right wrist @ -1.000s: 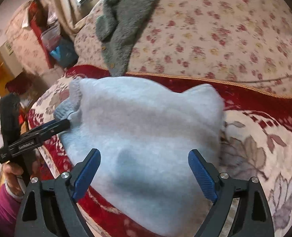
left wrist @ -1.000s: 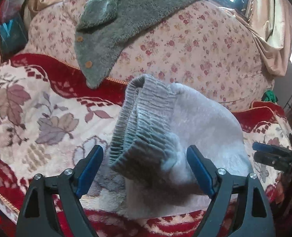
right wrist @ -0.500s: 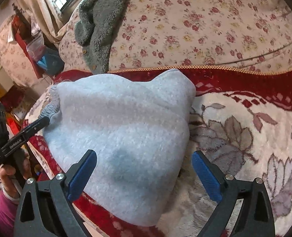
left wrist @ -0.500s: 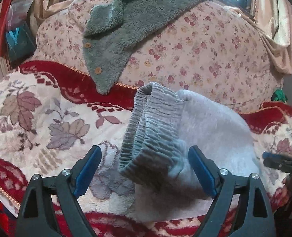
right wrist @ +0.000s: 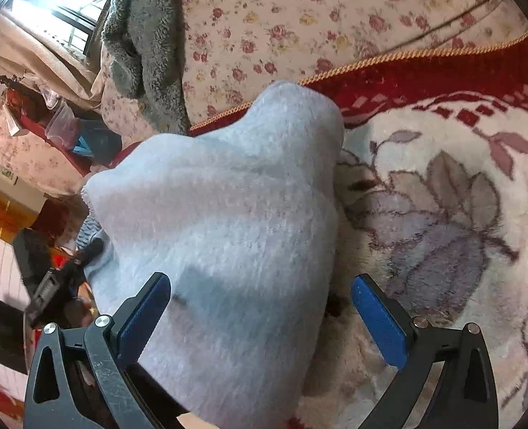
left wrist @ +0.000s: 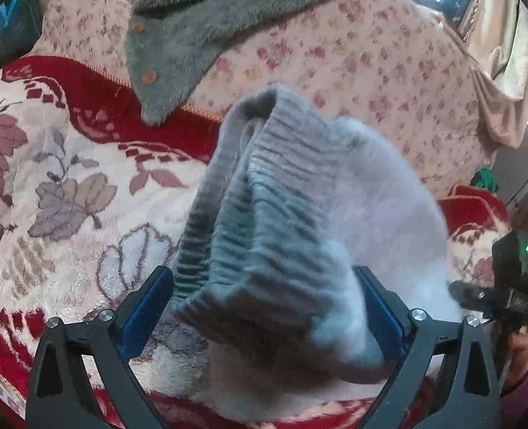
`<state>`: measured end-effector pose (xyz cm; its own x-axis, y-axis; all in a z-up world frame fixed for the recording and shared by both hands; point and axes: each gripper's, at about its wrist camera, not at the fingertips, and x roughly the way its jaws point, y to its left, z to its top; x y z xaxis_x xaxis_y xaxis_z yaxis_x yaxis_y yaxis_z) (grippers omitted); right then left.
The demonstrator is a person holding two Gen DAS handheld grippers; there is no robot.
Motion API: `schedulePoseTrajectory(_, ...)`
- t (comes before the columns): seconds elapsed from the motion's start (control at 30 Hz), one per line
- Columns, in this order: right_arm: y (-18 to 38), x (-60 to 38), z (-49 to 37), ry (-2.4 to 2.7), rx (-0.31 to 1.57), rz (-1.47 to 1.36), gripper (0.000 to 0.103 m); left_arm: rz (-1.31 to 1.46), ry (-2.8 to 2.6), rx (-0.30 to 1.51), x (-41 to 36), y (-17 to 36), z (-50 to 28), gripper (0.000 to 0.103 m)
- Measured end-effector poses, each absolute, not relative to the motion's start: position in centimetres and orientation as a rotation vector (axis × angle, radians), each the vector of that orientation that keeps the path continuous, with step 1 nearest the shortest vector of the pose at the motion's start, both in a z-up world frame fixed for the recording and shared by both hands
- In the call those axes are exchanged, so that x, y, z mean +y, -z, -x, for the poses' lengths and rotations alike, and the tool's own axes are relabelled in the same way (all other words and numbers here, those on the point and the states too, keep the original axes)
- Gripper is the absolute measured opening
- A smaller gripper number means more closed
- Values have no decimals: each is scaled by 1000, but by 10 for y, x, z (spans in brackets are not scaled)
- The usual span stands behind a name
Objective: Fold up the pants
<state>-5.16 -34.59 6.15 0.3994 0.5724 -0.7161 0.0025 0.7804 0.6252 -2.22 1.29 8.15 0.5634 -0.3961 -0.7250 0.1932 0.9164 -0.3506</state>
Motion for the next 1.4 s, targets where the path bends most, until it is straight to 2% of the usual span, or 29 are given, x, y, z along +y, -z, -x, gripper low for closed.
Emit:
schedulePoseTrajectory(0.17, -33, -341, 37, -479, 1143, -740, 103, 408, 423, 952, 26, -58, 13, 103)
schedulePoseTrajectory(0.33, -27, -325, 25, -534, 1153, -748, 103, 565, 460, 975, 34, -26, 6, 103)
schedulePoseTrajectory(0.47, -30, -317, 22, -550, 1138, -726, 101, 532, 453, 967, 25, -23, 7, 103)
schedulePoseTrajectory(0.5, -32, -317, 23, -553, 1131, -726, 97, 512, 450, 968, 22, -25, 7, 101)
schedulePoseTrajectory(0.57, -36, -317, 26, -559, 1114, -728, 90, 515, 480, 953, 19, -31, 10, 83)
schedulePoseTrajectory(0.6, -39, -318, 27, -562, 1104, -733, 85, 499, 470, 942, 16, -37, 14, 78)
schedulePoseTrajectory(0.63, -40, -320, 28, -567, 1102, -740, 80, 492, 466, 938, 15, -40, 16, 76)
schedulePoseTrajectory(0.77, -52, -323, 32, -582, 1086, -739, 72, 496, 451, 912, 13, -57, 24, 65)
schedulePoseTrajectory(1.0, -85, -357, 52, -562, 1035, -736, 71, 521, 497, 869, -26, -86, 38, 65)
schedulePoseTrajectory(1.4, -129, -488, 108, -419, 948, -695, 71, 493, 678, 864, -165, -110, 48, 65)
